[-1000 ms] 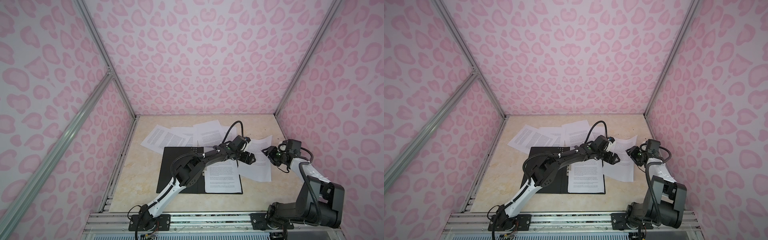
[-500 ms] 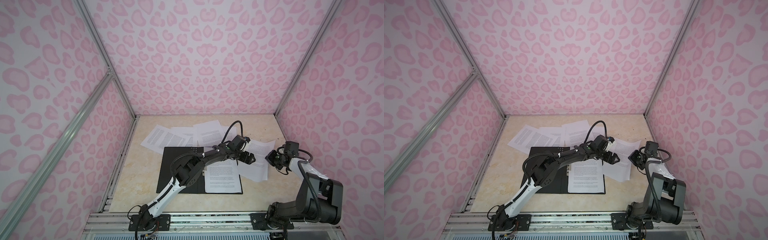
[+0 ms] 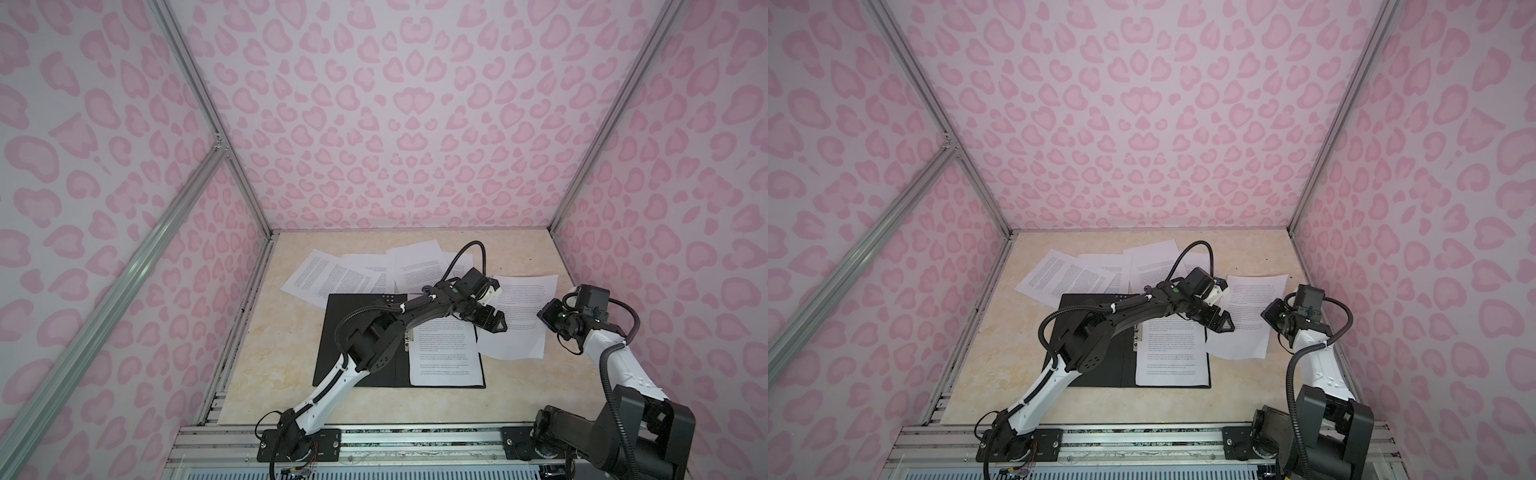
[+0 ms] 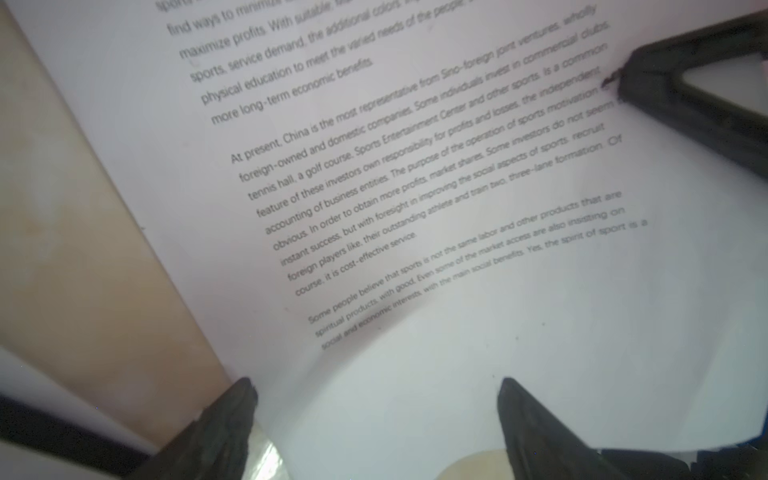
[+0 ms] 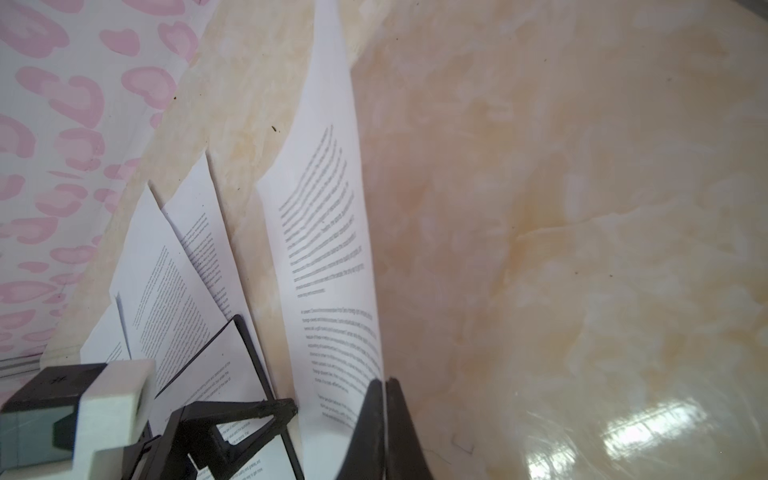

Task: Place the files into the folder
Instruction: 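Open the left gripper and move it to the clip while the right holds the sheet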

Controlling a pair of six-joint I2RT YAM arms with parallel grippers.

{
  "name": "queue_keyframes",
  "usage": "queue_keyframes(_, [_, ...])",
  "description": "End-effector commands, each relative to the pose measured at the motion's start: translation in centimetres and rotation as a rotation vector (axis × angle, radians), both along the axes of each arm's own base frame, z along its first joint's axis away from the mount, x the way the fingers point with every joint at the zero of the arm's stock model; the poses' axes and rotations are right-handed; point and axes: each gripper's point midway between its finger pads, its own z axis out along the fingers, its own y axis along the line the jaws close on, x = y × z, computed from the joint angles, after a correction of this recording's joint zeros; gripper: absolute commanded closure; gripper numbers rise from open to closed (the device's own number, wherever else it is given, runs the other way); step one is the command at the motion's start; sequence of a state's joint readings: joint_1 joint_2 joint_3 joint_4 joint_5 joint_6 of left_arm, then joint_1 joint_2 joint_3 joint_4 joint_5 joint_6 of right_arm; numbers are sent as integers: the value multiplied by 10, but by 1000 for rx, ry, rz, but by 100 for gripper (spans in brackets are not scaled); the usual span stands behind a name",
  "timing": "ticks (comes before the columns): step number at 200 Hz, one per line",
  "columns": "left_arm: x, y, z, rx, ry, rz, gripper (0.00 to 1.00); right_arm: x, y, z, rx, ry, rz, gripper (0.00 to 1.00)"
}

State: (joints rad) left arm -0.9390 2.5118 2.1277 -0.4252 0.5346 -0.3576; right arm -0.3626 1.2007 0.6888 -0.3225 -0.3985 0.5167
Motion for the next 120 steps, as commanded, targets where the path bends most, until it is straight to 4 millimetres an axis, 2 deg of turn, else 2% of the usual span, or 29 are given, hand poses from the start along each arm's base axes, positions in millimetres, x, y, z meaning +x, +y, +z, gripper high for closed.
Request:
queue_keyframes(1, [-8,2,159,-224,-151,-49,7,-1,5,0,32,-4,17,100])
queue_keyframes(26, [-15,14,212,-293,-201,-37,7,1,7,1,47,-14,26,100])
queue_keyframes(44, [-21,27,241,-328,-232,-14,7,1,7,4,59,-26,30,100])
queue_keyframes(70, [-29,56,263,-353,-290,53,7,3,9,15,62,-62,41,100])
queue_keyframes(120, [-56,129,282,-413,-413,174,5,8,26,40,98,-142,100,100])
